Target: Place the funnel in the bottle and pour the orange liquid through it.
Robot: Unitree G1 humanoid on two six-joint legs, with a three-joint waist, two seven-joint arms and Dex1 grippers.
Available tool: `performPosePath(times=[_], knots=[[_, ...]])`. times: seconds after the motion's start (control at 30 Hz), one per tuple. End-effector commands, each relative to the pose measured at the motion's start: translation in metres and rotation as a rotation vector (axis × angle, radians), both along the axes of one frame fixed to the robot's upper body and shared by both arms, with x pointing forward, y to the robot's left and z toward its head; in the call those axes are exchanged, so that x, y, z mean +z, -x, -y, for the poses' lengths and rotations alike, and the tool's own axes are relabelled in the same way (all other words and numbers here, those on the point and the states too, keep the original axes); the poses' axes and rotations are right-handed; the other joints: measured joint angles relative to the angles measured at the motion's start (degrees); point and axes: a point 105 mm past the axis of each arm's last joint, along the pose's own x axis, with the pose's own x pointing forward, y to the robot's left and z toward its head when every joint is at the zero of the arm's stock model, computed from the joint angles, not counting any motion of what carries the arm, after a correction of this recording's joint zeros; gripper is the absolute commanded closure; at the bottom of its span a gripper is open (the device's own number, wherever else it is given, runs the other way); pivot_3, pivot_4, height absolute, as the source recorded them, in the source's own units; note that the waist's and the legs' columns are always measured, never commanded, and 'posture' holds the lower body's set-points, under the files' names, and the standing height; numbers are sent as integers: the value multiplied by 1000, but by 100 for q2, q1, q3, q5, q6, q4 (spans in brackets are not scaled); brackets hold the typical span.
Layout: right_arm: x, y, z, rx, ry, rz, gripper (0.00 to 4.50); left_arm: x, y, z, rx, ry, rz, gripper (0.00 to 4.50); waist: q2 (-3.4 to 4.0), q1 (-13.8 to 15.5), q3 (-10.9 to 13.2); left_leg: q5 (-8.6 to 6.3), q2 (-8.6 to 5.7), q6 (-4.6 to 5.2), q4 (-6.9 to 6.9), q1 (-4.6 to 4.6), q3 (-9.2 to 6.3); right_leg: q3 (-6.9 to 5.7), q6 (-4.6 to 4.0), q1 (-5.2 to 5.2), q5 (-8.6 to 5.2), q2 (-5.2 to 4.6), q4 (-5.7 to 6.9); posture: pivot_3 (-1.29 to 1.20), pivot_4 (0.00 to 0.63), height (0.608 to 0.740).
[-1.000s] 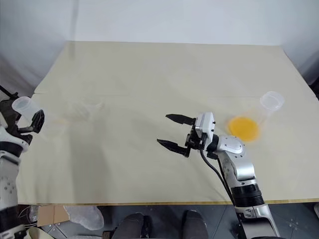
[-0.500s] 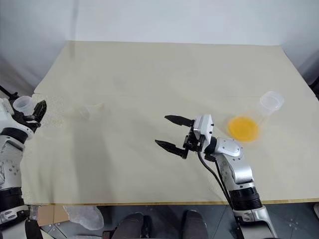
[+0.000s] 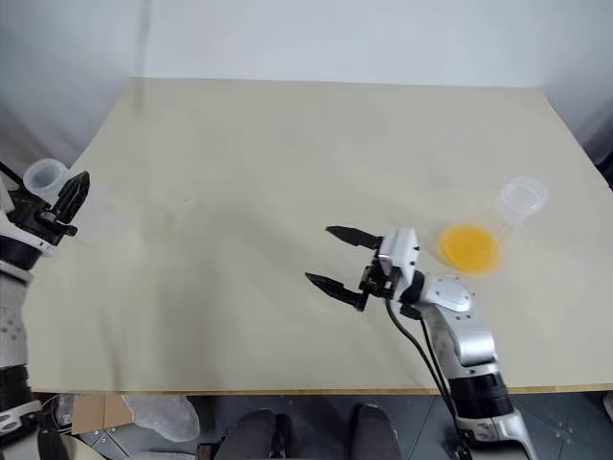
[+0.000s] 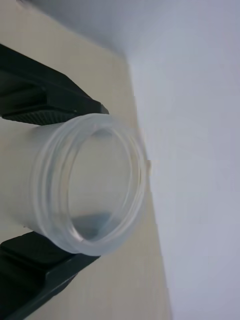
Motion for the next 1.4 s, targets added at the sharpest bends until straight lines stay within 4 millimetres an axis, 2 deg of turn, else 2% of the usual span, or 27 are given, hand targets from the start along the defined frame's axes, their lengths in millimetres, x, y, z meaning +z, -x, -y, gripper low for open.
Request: performPosePath(times=[0.03,0.1,0.2,0.27,0.4,0.57,0.7,0.77,0.93,1.23,1.4], knots=[[11,8,23,-115,-26,30,0,-1,8,67,-354,-58,-54,2190,2,37,-1,-1,-4,3,2,5,1,12,0,5,0,-1,-6,0,150,740],[3,17,38,-175,1,10,0,-15,4,101,-507,-127,-111,2190,5,38,-3,-1,-16,3,5,11,15,18,2,7,1,4,-8,0,150,740],[-10,26,56,-262,30,-18,0,-30,-18,151,-676,-187,-119,2190,4,37,-2,2,-15,-3,5,8,31,14,2,4,1,21,-10,0,150,740],[-12,29,61,-298,30,-17,0,-39,-31,177,-741,-231,-122,2190,2,34,-1,6,-15,-6,9,3,62,13,2,1,1,28,-12,0,150,740],[-8,34,59,-341,12,7,0,-57,-54,210,-798,-275,-143,2190,3,-42,-1,7,-9,-6,-3,10,95,26,3,-9,1,32,-18,0,150,740],[-5,43,50,-373,-21,17,0,-73,-75,235,-785,-306,-148,2190,0,-25,1,8,-5,-7,-7,7,93,23,2,-15,0,35,-18,0,150,740],[-3,47,44,-381,-35,16,0,-73,-76,244,-813,-303,-131,2190,-1,28,1,7,-7,-4,5,4,92,25,3,-11,1,32,-19,0,150,740],[-2,47,43,-381,-35,17,0,-71,-74,244,-831,-292,-122,1464,-1,28,1,7,-6,-4,8,3,92,25,3,-10,1,32,-18,0,150,740],[1,44,41,-367,-35,21,0,-66,-67,238,-857,-278,-101,29,-1,26,1,7,-6,-3,9,2,88,23,3,-10,1,32,-17,0,150,740],[9,33,34,-314,-52,25,0,-59,-66,205,-789,-268,-97,29,0,18,1,7,-4,-3,10,3,76,20,3,-10,1,32,-10,0,150,740],[10,29,33,-294,-50,23,0,-64,-64,192,-759,-269,-119,29,0,39,1,6,-5,-1,20,-5,68,12,3,-7,1,31,-10,0,150,740]])
